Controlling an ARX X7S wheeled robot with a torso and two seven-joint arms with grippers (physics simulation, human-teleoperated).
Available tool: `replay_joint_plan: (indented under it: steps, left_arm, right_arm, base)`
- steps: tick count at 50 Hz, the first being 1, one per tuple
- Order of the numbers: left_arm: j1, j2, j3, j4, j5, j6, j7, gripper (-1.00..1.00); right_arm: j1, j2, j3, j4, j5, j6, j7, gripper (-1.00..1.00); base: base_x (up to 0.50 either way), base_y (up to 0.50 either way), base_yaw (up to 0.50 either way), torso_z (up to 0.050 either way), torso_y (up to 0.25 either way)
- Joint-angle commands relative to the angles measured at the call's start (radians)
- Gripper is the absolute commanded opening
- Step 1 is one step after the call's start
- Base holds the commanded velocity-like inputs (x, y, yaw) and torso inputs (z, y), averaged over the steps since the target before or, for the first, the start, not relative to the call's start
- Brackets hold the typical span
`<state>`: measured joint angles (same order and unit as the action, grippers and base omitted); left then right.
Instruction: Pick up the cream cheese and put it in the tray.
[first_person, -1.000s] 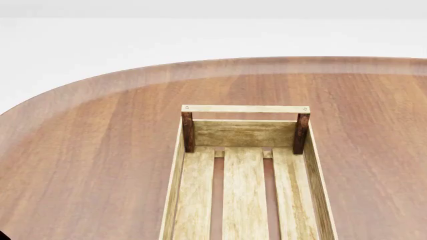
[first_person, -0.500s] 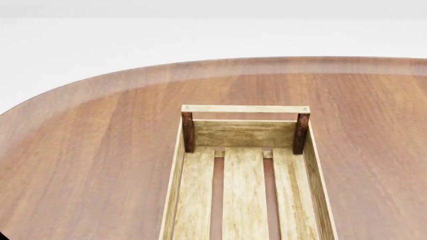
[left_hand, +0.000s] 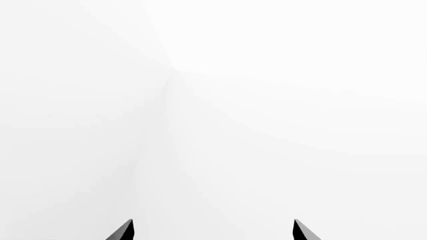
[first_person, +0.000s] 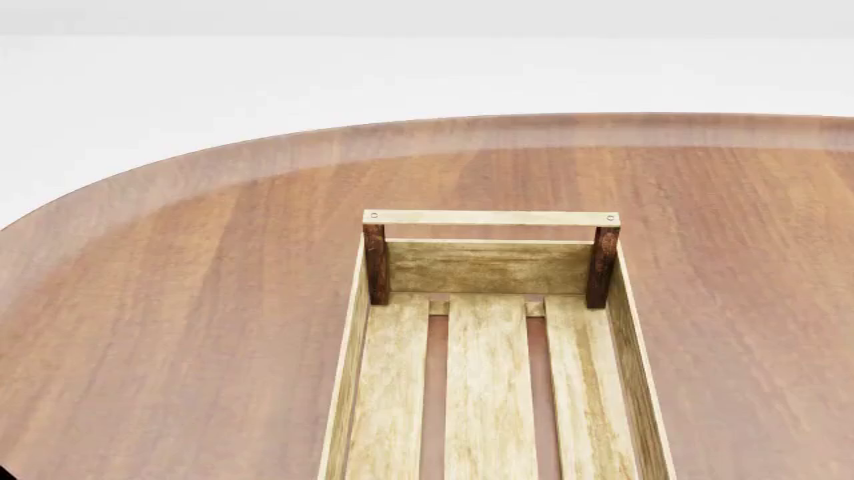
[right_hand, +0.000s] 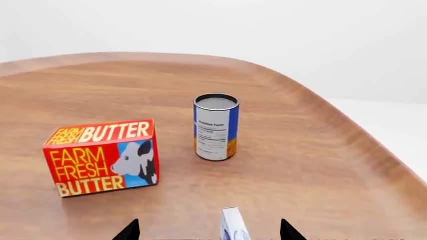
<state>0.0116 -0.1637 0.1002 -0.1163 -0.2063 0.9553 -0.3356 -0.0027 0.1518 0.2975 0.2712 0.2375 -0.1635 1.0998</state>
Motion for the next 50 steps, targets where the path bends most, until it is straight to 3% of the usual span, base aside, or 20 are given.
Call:
replay_joint_plan:
  steps: [1,50]
  left_arm:
    - [-0.003,-0.001,-0.001,-0.002,-0.001,-0.003,-0.005,1.00]
    - [-0.004,-0.003,-0.004,-0.005,0.012,0.000,-0.023,1.00]
  right_arm:
    - [0.008,0.005,0.004,0.034,0.001,-0.011,0.008,1.00]
    - [0.075,0.037,0.031,0.258,0.022,-0.088,0.001,1.00]
  base:
    - [0.00,0.00,0.00,0.000,0.000]
    - [0.00,0.00,0.00,0.000,0.000]
